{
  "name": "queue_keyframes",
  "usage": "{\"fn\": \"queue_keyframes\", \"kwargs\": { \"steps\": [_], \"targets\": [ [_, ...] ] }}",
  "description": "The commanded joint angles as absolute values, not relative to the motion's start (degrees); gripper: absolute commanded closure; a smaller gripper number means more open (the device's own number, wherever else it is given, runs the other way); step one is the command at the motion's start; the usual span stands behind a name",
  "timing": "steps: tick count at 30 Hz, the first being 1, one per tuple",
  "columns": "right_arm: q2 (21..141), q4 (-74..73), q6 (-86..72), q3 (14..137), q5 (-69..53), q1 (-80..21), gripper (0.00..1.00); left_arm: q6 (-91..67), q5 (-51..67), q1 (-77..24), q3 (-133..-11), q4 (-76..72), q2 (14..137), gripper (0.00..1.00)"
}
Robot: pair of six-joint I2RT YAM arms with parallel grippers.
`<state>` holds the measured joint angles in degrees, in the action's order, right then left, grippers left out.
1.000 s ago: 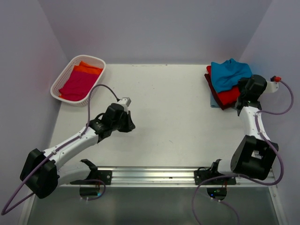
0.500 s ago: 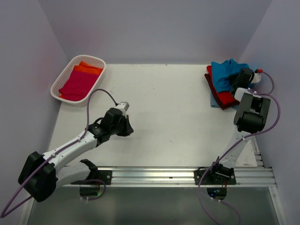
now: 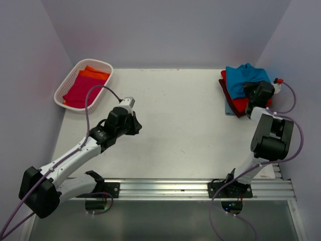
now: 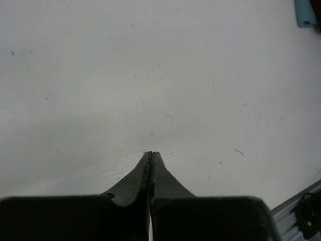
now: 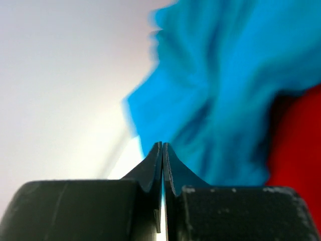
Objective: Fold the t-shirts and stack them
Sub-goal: Put the neatly folded tshirt into the corner of the board with the right arm
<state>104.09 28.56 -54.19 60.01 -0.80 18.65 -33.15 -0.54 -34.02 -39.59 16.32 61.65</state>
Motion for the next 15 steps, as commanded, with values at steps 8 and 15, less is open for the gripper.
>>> {"fn": "queue_keyframes", "kwargs": {
  "steps": [8,15],
  "targets": [
    [81.8,23.3,-37.4,54.8,-28.5,4.0,0.52,-28.5,-0.6,-22.0,-50.0,7.2,63.6,0.65],
    [75.7,-8.7,-20.0,57.8,-15.1,-16.5,0.18,-32.8,2.8,-10.5,-50.1,3.9,69.3,0.08]
  ]
}}
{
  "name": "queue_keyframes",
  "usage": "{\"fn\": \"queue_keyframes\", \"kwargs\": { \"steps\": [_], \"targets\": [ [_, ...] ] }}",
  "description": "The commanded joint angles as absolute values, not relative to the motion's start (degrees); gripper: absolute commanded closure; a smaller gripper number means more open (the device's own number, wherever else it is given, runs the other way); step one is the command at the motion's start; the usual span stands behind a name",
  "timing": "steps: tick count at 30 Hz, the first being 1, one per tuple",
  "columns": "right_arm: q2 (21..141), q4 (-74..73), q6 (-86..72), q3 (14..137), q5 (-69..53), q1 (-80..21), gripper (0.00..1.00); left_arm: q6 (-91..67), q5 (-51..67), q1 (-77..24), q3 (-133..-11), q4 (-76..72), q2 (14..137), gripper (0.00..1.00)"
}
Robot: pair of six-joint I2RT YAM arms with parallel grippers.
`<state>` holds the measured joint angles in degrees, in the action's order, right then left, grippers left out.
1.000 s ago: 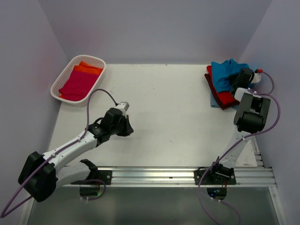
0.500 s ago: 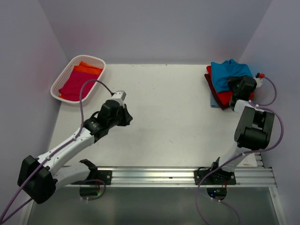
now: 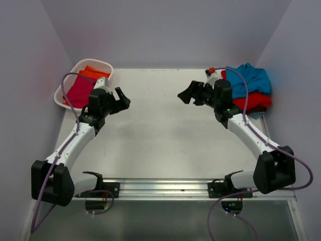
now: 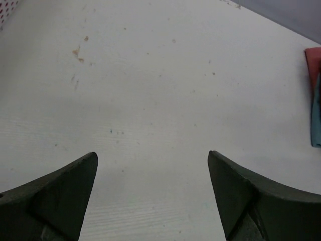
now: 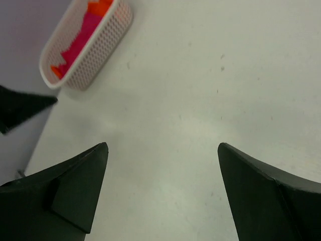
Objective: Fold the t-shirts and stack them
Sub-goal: Put the neatly folded tshirt into the corner of the board with the right arm
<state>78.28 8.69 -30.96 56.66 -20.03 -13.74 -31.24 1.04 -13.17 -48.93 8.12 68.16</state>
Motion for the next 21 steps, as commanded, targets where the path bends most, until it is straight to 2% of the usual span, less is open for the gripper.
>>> {"fn": "queue_keyframes", "kwargs": {
  "steps": [1,3,6,10,14,21],
  "targets": [
    [74.5,-9.7,-19.2,56.8,-13.9,-18.8,0.01,-32.8,3.1,-9.9,-50.7,3.8,69.9,0.04],
    [73.5,-12.6,-18.1,55.7,-12.7,-21.0,0.01,-32.8,2.4,-9.0,-51.2,3.0,71.5,0.00],
    [70.9,-16.5,-16.3,54.6,-7.7,-26.1,0.01,-32.5,4.3,-8.8,-51.9,1.1,73.1,0.00],
    [68.4,-19.2,-14.7,52.4,-3.4,-32.4,0.01,-32.7,14.4,-8.9,-45.7,-9.9,71.0,0.00],
    [66.9,-20.0,-15.1,51.2,-3.3,-34.3,0.01,-32.8,19.3,-9.3,-42.2,-14.5,68.2,0.00],
    [66.0,-22.2,-16.3,52.1,-1.0,-35.8,0.01,-32.7,19.1,-11.6,-42.1,-12.7,67.1,0.00]
  ]
}}
